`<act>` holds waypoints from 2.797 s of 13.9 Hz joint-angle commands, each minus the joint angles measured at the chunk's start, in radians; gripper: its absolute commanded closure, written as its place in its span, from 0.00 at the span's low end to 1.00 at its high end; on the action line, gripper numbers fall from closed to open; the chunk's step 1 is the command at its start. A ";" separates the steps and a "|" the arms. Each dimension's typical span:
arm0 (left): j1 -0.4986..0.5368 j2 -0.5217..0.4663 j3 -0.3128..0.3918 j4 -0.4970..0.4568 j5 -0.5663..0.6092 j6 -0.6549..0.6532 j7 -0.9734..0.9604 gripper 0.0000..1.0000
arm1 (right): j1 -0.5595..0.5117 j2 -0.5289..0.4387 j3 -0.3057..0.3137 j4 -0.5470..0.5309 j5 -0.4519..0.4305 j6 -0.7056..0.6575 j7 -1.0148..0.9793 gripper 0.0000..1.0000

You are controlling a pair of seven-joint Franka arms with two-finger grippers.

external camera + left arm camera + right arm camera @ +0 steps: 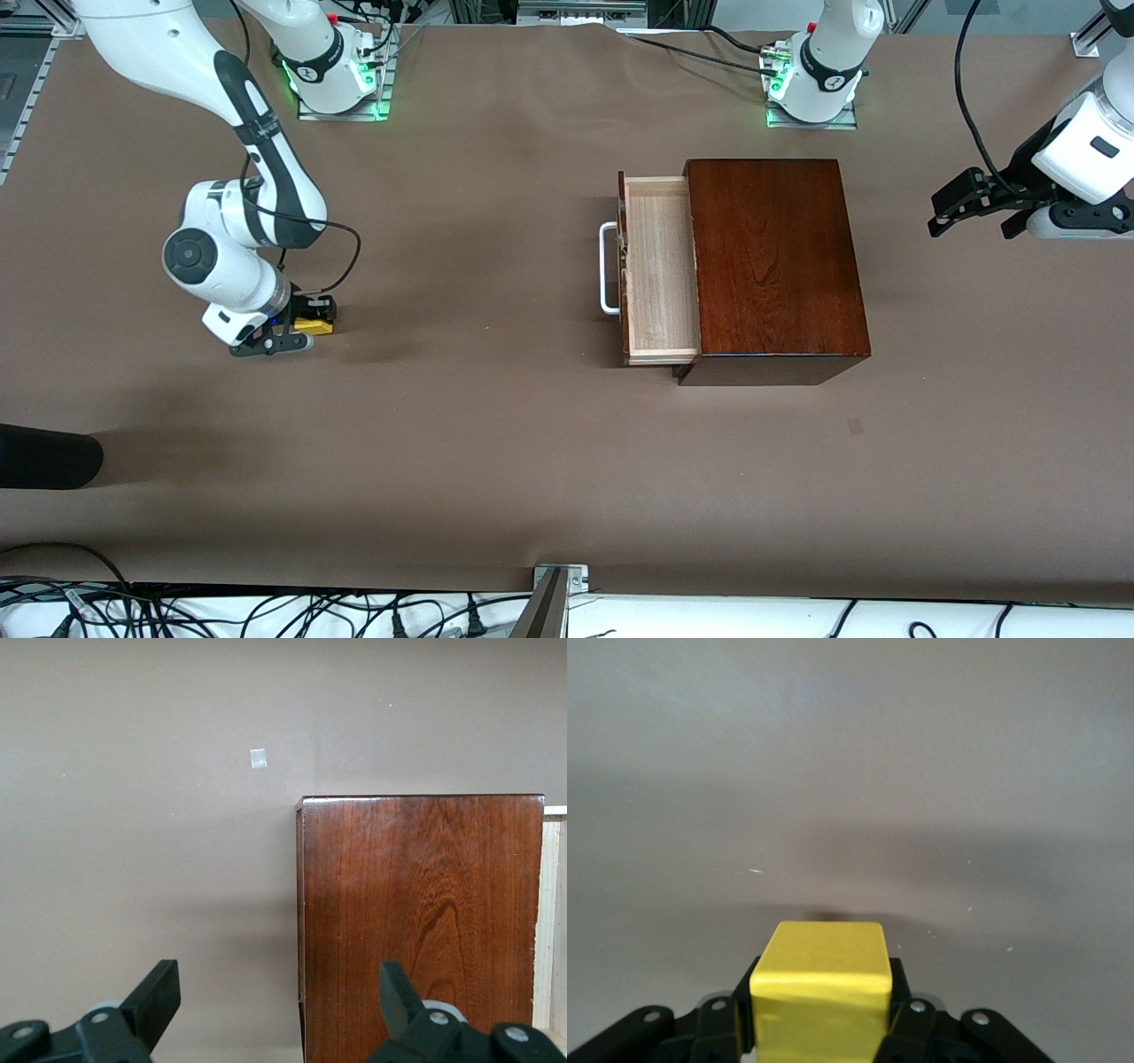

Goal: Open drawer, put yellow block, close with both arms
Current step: 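Carry the yellow cube with the right gripper over the open drawer, then lower the cube into the drawer and open the right gripper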

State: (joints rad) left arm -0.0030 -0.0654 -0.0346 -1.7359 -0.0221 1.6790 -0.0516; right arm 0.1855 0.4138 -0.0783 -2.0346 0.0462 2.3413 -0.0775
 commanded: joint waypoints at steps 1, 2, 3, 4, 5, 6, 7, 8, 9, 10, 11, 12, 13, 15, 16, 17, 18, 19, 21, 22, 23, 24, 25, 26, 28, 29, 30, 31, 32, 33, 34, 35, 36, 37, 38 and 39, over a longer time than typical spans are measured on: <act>-0.008 -0.008 0.001 -0.005 0.024 -0.022 0.012 0.00 | 0.002 -0.013 0.032 0.199 0.012 -0.251 -0.040 1.00; -0.003 -0.008 0.001 -0.005 0.024 -0.036 0.012 0.00 | 0.009 -0.013 0.035 0.247 0.011 -0.287 -0.060 1.00; 0.000 -0.008 -0.001 -0.005 0.015 -0.038 0.012 0.00 | 0.021 -0.013 0.043 0.282 0.009 -0.299 -0.091 1.00; 0.000 -0.008 -0.001 -0.004 0.014 -0.039 0.012 0.00 | 0.038 -0.013 0.055 0.315 0.009 -0.304 -0.135 1.00; 0.000 -0.010 -0.001 -0.002 0.014 -0.050 0.013 0.00 | 0.057 -0.013 0.077 0.341 0.009 -0.313 -0.169 1.00; 0.000 -0.011 -0.002 0.001 0.014 -0.067 0.012 0.00 | 0.081 -0.013 0.100 0.349 0.009 -0.316 -0.180 1.00; 0.000 -0.008 -0.002 0.012 0.014 -0.073 0.012 0.00 | 0.106 -0.013 0.133 0.355 0.009 -0.315 -0.188 1.00; -0.002 -0.007 -0.004 0.013 0.021 -0.073 0.012 0.00 | 0.142 -0.010 0.172 0.387 0.003 -0.309 -0.189 1.00; -0.002 -0.007 -0.005 0.013 0.021 -0.074 0.012 0.00 | 0.196 0.006 0.198 0.430 -0.018 -0.309 -0.186 1.00; -0.003 -0.007 -0.005 0.013 0.021 -0.074 0.013 0.00 | 0.268 0.035 0.204 0.482 -0.052 -0.315 -0.185 1.00; -0.005 -0.007 -0.005 0.019 0.022 -0.074 0.013 0.00 | 0.338 0.065 0.204 0.543 -0.089 -0.315 -0.185 1.00; -0.005 -0.005 -0.005 0.021 0.021 -0.074 0.013 0.00 | 0.404 0.094 0.204 0.589 -0.124 -0.310 -0.183 1.00; -0.005 -0.005 -0.005 0.021 0.015 -0.074 0.012 0.00 | 0.470 0.127 0.203 0.643 -0.149 -0.304 -0.185 1.00; -0.006 0.004 -0.005 0.027 0.011 -0.073 0.010 0.00 | 0.579 0.215 0.203 0.784 -0.164 -0.307 -0.186 1.00; -0.005 0.007 -0.005 0.033 0.011 -0.073 0.012 0.00 | 0.641 0.256 0.198 0.847 -0.169 -0.304 -0.180 1.00; -0.003 0.010 -0.005 0.033 0.011 -0.073 0.012 0.00 | 0.676 0.298 0.193 0.894 -0.181 -0.303 -0.179 1.00; -0.003 0.010 -0.005 0.035 0.011 -0.073 0.012 0.00 | 0.699 0.331 0.193 0.930 -0.202 -0.301 -0.180 1.00; -0.008 0.010 -0.005 0.035 0.013 -0.073 0.012 0.00 | 0.727 0.347 0.193 0.938 -0.219 -0.292 -0.179 1.00; -0.011 0.012 -0.005 0.038 0.014 -0.073 0.013 0.00 | 0.756 0.372 0.192 0.936 -0.245 -0.269 -0.186 1.00; -0.011 0.012 -0.005 0.044 0.017 -0.076 0.013 0.00 | 0.762 0.382 0.192 0.936 -0.278 -0.257 -0.199 1.00; -0.011 0.012 -0.005 0.045 0.019 -0.076 0.013 0.00 | 0.766 0.390 0.193 0.936 -0.304 -0.254 -0.209 1.00; -0.011 0.013 -0.005 0.045 0.021 -0.074 0.012 0.00 | 0.767 0.399 0.193 0.936 -0.312 -0.254 -0.223 1.00; -0.011 0.012 -0.005 0.045 0.022 -0.076 0.010 0.00 | 0.767 0.402 0.193 0.936 -0.312 -0.254 -0.246 1.00; -0.011 0.013 -0.005 0.045 0.021 -0.074 0.010 0.00 | 0.767 0.408 0.193 0.935 -0.312 -0.255 -0.264 1.00; -0.011 0.018 -0.005 0.047 0.021 -0.074 0.012 0.00 | 0.767 0.412 0.193 0.926 -0.313 -0.257 -0.278 1.00; -0.011 0.018 -0.005 0.047 0.021 -0.074 0.012 0.00 | 0.763 0.419 0.193 0.927 -0.313 -0.257 -0.301 1.00; -0.011 0.018 -0.005 0.047 0.021 -0.074 0.012 0.00 | 0.759 0.427 0.193 0.927 -0.313 -0.254 -0.317 1.00; -0.011 0.018 -0.005 0.047 0.021 -0.074 0.012 0.00 | 0.758 0.439 0.193 0.927 -0.313 -0.249 -0.326 1.00; -0.011 0.018 -0.005 0.047 0.022 -0.074 0.012 0.00 | 0.759 0.444 0.192 0.927 -0.313 -0.241 -0.331 1.00; -0.011 0.018 -0.007 0.047 0.022 -0.074 0.013 0.00 | 0.759 0.444 0.192 0.927 -0.313 -0.244 -0.331 1.00; -0.011 0.018 -0.007 0.049 0.022 -0.074 0.012 0.00 | 0.756 0.444 0.192 0.927 -0.313 -0.243 -0.332 0.92; -0.012 0.019 -0.007 0.049 0.022 -0.074 0.013 0.00 | 0.755 0.445 0.192 0.927 -0.313 -0.237 -0.334 0.91; -0.014 0.021 -0.007 0.047 0.021 -0.076 0.012 0.00 | 0.755 0.445 0.190 0.927 -0.315 -0.226 -0.337 0.74; -0.014 0.021 -0.007 0.047 0.021 -0.081 0.012 0.00 | 0.752 0.444 0.190 0.927 -0.313 -0.224 -0.353 0.01; -0.014 0.022 -0.007 0.047 0.021 -0.082 0.013 0.00 | 0.750 0.442 0.190 0.927 -0.313 -0.226 -0.357 0.00; -0.014 0.022 -0.007 0.047 0.021 -0.082 0.013 0.00 | 0.744 0.439 0.190 0.929 -0.312 -0.229 -0.358 0.00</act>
State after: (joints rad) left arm -0.0114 -0.0570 -0.0410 -1.7188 -0.0219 1.6222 -0.0514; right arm 0.9403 0.8437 0.1062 -1.1341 -0.2493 2.1153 -0.4133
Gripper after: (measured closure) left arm 0.000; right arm 0.300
